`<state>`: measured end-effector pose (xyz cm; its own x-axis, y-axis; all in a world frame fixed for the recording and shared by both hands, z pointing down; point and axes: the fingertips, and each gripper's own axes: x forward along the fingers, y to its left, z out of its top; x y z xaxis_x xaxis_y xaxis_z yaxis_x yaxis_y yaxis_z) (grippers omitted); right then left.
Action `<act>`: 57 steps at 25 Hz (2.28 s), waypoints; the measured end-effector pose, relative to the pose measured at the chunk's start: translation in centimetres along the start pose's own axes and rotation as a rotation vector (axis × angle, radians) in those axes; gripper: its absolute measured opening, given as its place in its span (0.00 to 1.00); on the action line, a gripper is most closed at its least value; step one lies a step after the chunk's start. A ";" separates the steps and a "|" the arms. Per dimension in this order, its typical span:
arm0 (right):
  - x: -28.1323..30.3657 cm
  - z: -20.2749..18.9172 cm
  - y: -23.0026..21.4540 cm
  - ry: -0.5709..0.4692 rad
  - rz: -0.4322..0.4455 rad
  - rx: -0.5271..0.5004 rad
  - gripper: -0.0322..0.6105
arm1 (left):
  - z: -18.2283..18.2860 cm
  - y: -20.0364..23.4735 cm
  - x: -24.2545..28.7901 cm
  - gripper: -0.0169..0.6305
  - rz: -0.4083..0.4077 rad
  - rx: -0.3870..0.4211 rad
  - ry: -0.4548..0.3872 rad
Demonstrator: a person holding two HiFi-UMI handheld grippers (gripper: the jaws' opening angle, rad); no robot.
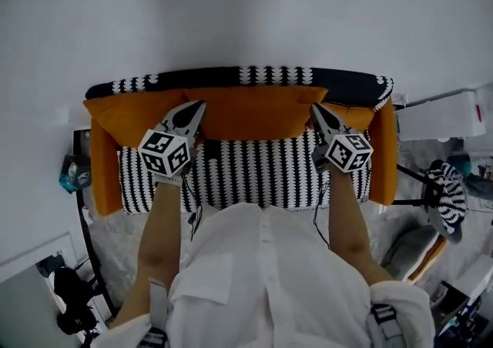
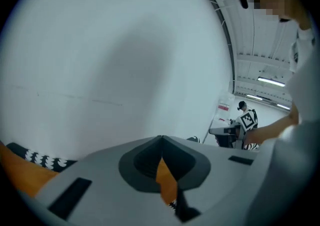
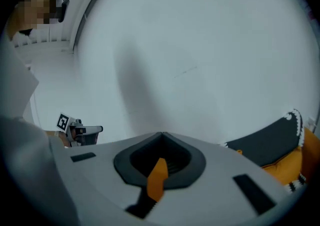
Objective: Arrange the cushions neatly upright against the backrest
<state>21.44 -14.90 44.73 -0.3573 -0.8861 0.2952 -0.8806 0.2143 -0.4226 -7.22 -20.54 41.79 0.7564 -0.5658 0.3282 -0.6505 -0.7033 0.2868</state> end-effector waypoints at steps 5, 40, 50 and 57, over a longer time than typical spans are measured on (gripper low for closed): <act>-1.8 2.0 2.1 -0.063 0.052 -0.028 0.06 | 2.2 -1.1 -3.9 0.05 0.057 0.010 -0.113; -17.4 -0.3 20.5 -0.232 0.042 -0.209 0.06 | 0.5 -6.7 -29.8 0.05 0.161 0.025 -0.408; -25.1 -3.6 25.5 -0.280 -0.023 -0.224 0.06 | -0.1 -10.4 -36.7 0.05 0.086 0.075 -0.444; -27.5 -5.5 26.5 -0.287 -0.043 -0.218 0.06 | -1.3 -12.9 -38.1 0.05 0.032 0.093 -0.420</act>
<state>6.28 17.42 30.12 -0.2436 -0.9689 0.0431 -0.9496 0.2293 -0.2136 -27.70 10.62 26.74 0.7109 -0.7003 -0.0649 -0.6796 -0.7077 0.1933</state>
